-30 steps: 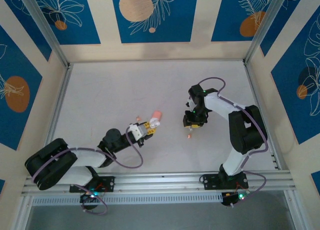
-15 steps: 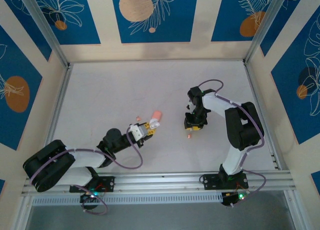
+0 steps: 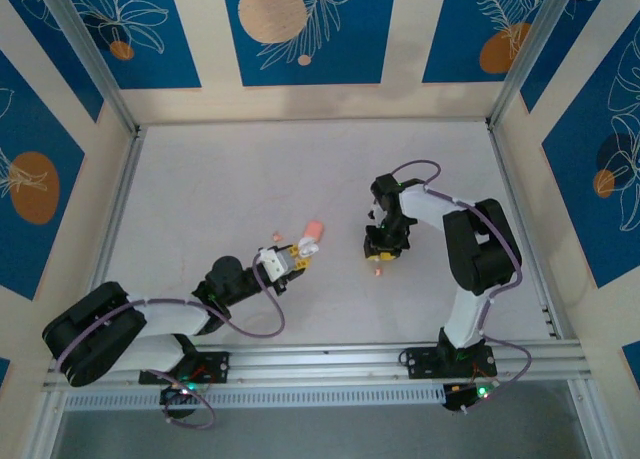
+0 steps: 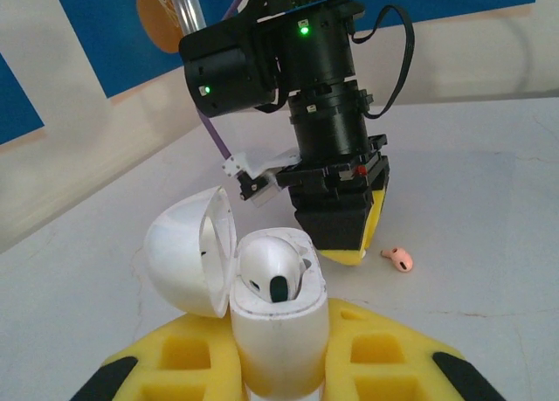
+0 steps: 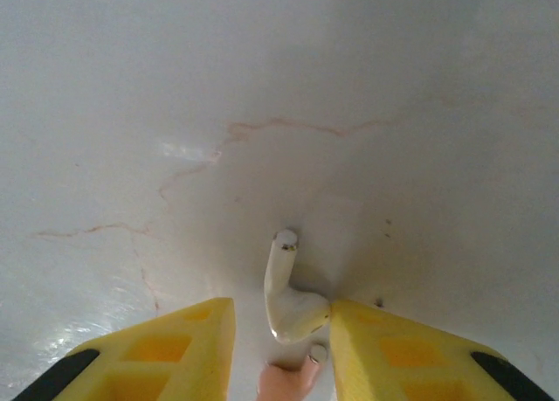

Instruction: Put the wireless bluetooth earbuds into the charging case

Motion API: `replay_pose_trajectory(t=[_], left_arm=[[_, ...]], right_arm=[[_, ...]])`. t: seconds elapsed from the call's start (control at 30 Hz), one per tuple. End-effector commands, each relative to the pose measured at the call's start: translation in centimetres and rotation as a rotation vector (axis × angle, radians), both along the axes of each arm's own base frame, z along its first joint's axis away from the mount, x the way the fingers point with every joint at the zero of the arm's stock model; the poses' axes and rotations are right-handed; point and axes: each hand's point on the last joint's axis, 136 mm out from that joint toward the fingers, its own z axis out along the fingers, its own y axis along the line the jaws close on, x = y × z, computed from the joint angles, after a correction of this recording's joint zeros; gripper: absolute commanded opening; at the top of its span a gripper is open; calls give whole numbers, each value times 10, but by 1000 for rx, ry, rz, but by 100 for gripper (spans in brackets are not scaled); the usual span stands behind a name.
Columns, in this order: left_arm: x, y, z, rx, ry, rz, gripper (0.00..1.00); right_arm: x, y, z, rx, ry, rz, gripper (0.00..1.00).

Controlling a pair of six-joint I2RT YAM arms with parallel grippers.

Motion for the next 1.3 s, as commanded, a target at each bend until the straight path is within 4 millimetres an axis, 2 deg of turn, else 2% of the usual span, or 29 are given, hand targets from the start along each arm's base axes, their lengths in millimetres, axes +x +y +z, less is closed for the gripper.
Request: replay_pose_trajectory(t=[0.0, 0.1, 0.23, 0.37, 0.5, 0.8, 1.27], left_arm=[[-2, -2, 9, -8, -32, -2, 16], [-2, -1, 9, -6, -32, 0, 16], [-2, 1, 9, 1, -35, 7, 16], [-3, 2, 11, 6, -37, 9, 16], [-3, 3, 11, 11, -40, 13, 16], [-3, 5, 13, 13, -44, 20, 16], [-3, 9, 12, 28, -45, 35, 16]], right_arm=[[10, 22, 6, 71, -17, 37, 35], [13, 32, 6, 76, -24, 68, 35], [16, 50, 16, 127, -37, 99, 35], [23, 47, 31, 102, -82, 105, 41], [28, 49, 42, 106, -98, 106, 42], [30, 46, 24, 44, -54, 109, 42], [20, 64, 9, 87, 7, 143, 39]])
